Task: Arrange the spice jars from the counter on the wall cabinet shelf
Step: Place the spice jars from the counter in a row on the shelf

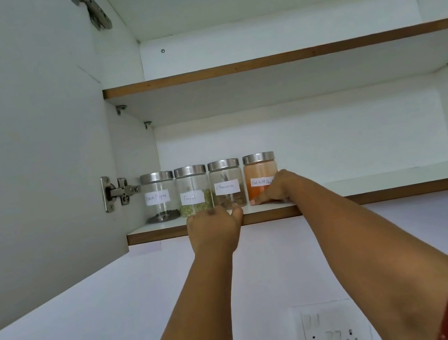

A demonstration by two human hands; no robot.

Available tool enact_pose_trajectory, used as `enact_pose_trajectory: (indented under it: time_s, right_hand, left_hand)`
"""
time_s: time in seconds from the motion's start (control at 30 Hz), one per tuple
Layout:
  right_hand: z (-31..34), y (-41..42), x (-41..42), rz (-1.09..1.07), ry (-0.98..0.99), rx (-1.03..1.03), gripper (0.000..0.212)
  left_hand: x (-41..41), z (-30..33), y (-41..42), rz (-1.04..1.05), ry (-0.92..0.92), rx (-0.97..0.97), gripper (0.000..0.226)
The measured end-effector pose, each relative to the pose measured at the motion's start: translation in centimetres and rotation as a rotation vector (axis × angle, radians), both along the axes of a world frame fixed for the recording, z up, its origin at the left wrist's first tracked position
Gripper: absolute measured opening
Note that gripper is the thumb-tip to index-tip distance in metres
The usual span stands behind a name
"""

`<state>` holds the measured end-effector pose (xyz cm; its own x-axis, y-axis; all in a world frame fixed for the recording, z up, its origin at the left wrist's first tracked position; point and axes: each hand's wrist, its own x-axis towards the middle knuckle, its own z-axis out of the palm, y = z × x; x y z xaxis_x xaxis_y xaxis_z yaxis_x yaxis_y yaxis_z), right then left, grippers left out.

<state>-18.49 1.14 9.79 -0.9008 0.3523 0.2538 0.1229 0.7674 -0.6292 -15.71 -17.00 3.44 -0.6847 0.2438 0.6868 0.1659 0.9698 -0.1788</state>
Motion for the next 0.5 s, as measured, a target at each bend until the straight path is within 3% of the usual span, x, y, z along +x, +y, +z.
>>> enact_pose_trajectory:
  time_s: [0.27, 0.37, 0.43, 0.5]
  right_hand:
    - [-0.6, 0.0, -1.4, -0.002, 0.019, 0.048, 0.103]
    - [-0.7, -0.3, -1.0, -0.019, 0.026, 0.072, 0.102]
    - [-0.8, -0.6, -1.4, -0.041, -0.011, 0.042, 0.112]
    - [-1.0, -0.3, -2.9, -0.054, -0.109, 0.033, 0.145]
  left_hand:
    - [-0.7, -0.6, 0.1, -0.060, 0.047, 0.068, 0.045]
    - [-0.2, -0.3, 0.1, -0.046, 0.030, 0.094, 0.033]
    - [0.0, -0.2, 0.0, -0.030, 0.017, 0.162, 0.045]
    - [0.0, -0.3, 0.1, -0.035, 0.006, 0.229, 0.052]
